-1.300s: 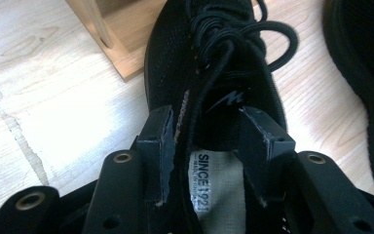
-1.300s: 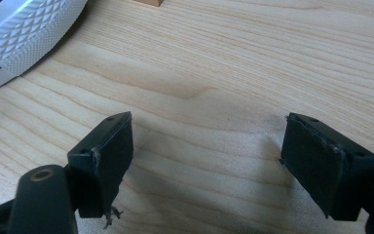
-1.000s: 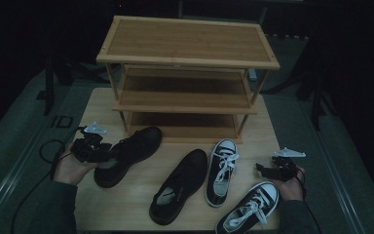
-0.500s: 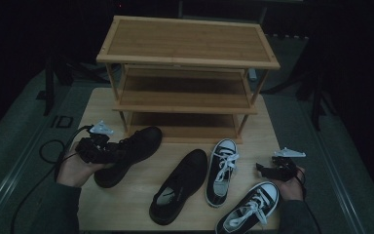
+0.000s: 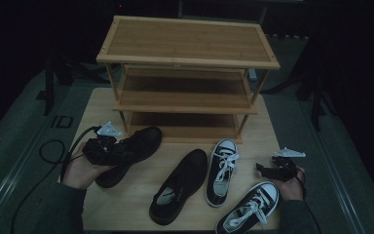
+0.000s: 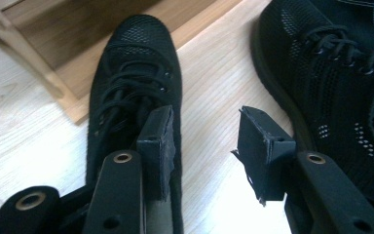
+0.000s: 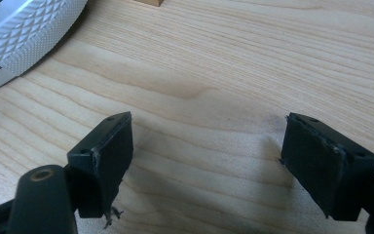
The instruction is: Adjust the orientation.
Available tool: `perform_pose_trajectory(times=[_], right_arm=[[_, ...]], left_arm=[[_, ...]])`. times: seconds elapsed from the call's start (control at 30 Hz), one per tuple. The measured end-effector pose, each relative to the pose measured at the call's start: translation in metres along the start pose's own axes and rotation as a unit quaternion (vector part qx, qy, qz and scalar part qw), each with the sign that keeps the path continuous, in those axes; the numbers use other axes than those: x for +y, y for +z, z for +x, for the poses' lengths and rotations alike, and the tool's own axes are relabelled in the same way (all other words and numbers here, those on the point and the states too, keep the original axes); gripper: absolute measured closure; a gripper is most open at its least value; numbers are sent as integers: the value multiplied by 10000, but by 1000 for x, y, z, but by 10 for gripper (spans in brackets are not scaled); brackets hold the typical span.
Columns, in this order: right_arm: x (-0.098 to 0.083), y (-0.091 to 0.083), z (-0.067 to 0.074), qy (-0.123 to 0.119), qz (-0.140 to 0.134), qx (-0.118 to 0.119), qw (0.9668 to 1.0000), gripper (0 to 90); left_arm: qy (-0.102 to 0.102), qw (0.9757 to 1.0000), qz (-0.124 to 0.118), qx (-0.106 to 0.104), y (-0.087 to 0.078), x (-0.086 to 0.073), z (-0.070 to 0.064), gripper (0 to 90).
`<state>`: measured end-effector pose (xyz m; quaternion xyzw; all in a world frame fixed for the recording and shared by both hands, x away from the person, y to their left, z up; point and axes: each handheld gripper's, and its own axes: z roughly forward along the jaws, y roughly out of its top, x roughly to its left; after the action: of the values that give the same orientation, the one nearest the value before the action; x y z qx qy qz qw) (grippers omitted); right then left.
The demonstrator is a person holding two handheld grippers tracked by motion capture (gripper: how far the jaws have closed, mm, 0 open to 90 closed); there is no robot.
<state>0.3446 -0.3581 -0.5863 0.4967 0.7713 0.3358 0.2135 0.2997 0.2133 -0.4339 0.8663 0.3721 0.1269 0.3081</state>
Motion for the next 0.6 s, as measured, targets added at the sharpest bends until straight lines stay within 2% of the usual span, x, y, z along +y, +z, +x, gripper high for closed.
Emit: perform_pose_trajectory(times=[0.6], right_arm=[[0,0,0,1,-1,4,10000,190]], left_arm=[[311,9991,14,-281,12,15,-25,574]])
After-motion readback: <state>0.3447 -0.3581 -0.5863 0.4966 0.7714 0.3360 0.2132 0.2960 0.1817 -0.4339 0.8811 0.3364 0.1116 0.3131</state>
